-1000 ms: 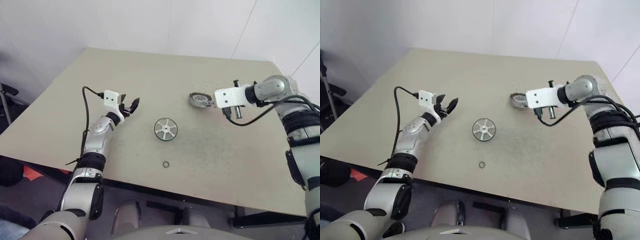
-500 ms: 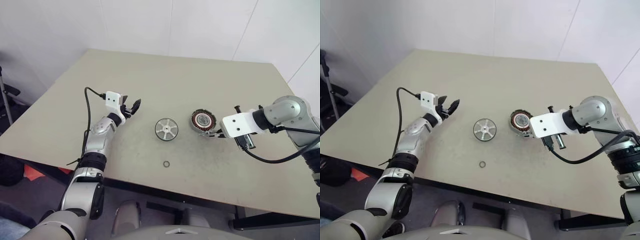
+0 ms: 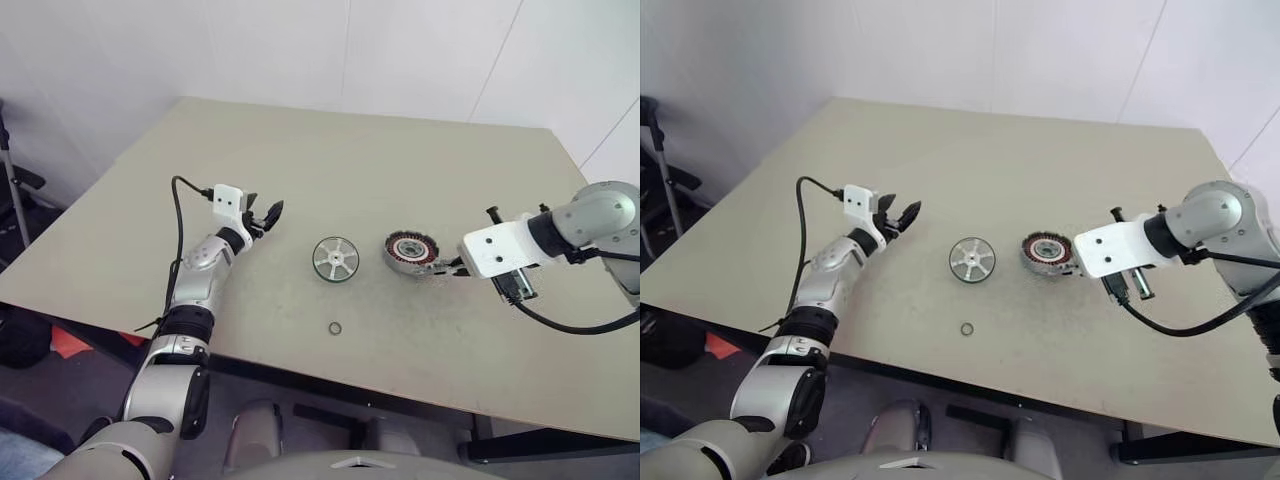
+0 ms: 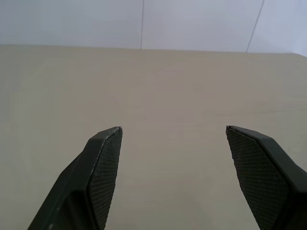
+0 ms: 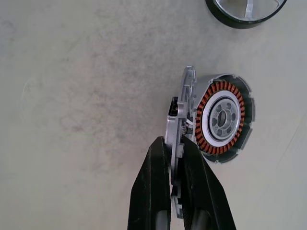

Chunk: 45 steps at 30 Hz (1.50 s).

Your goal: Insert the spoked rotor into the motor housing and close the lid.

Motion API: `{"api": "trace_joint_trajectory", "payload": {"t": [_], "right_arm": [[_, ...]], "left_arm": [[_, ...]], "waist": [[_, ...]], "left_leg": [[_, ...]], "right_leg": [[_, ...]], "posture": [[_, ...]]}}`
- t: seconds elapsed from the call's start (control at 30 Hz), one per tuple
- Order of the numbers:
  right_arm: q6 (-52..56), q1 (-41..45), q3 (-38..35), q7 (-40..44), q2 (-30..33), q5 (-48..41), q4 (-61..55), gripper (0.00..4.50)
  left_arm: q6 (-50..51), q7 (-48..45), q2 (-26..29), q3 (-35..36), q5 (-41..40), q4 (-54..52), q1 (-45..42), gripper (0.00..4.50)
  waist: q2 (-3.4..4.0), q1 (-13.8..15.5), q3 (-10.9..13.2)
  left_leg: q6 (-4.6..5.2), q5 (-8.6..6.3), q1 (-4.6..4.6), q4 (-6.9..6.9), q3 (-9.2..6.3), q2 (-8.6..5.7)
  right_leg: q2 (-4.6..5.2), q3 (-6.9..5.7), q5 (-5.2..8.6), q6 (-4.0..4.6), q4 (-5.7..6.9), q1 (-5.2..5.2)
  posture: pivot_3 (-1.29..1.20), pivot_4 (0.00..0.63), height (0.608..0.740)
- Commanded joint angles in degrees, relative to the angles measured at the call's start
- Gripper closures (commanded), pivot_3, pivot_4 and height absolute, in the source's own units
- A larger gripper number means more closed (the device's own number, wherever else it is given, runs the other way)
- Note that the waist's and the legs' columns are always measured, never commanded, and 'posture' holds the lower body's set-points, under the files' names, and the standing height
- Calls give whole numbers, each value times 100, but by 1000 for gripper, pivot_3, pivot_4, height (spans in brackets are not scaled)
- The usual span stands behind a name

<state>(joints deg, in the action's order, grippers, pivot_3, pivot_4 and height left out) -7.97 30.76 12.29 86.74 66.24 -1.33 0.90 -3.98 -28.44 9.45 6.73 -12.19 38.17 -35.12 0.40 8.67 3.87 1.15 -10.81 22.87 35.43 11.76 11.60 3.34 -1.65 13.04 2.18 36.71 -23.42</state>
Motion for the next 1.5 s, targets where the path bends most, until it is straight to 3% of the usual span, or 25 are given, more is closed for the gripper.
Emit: {"api": "trace_joint_trajectory", "payload": {"t": [0.03, 0.6, 0.63, 0.87, 1.07, 1.17, 1.3, 1.37, 1.5], "right_arm": [[-173, 37, -284, 192, 250, -143, -76, 4452], [62, -179, -198, 382, 458, -367, -270, 4452], [96, -168, -194, 407, 458, -385, -284, 3813], [-277, -204, -203, 528, 544, -538, -438, 1571], [698, -96, -529, 576, 720, -2698, -1535, 1571], [1189, 393, -703, 243, 389, -2944, -1468, 1571], [2174, 1257, -778, -1201, -631, -2734, -825, 1571], [2938, 1104, -910, -1945, -1271, -3117, -837, 1571], [3506, 458, -652, -2328, -1754, -2965, -1210, 1571]], "left_arm": [[-122, -11, 4, 0, 5, -87, -62, 808], [-147, -49, 56, 7, 40, 35, -145, 808], [-149, -50, 60, 8, 41, 37, -149, 808], [-170, -57, 81, 27, 43, 67, -164, 808], [-189, -66, 82, 28, 43, 122, -176, 808], [-186, -78, 80, 30, 38, 133, -181, 808], [-154, -111, 39, 21, 8, 89, -166, 808], [-114, -159, 18, 5, -7, 22, -135, 808], [-69, -204, 45, 14, -1, 39, -159, 808]], "waist": [[0, 0, 0], [1, 1, 0], [1, 2, 0], [1, 2, 0], [1, 1, -1], [1, 1, -1], [-2, -21, -3], [-12, -19, -6], [-13, 23, -6]], "left_leg": [[0, 0, 0, 0, 0, 0], [1, 0, -2, 0, -2, 0], [1, 0, -2, 0, -2, 0], [0, 0, -12, 0, -3, 0], [0, 0, -15, -2, -3, 2], [0, 0, -22, -2, -3, 1], [-5, 7, -50, 0, -3, 0], [-12, 14, -66, -6, -5, 2], [-14, 15, -77, -17, -13, -5]], "right_leg": [[0, 0, 0, 0, 0, 0], [0, -2, 0, -1, -2, 4], [0, -3, 0, -1, -2, 4], [0, -3, 1, -2, -2, 12], [0, -2, 2, -4, -2, 14], [0, -2, 2, -4, -2, 21], [0, -2, 2, -5, -2, 44], [-1, -1, 2, -5, -1, 56], [2, -2, 2, -6, -5, 75]], "posture": [[0, 0, 740], [0, 0, 740], [0, 0, 740], [0, 0, 740], [0, 0, 740], [0, 0, 740], [0, 0, 740], [0, 0, 740], [0, 0, 740]]}}
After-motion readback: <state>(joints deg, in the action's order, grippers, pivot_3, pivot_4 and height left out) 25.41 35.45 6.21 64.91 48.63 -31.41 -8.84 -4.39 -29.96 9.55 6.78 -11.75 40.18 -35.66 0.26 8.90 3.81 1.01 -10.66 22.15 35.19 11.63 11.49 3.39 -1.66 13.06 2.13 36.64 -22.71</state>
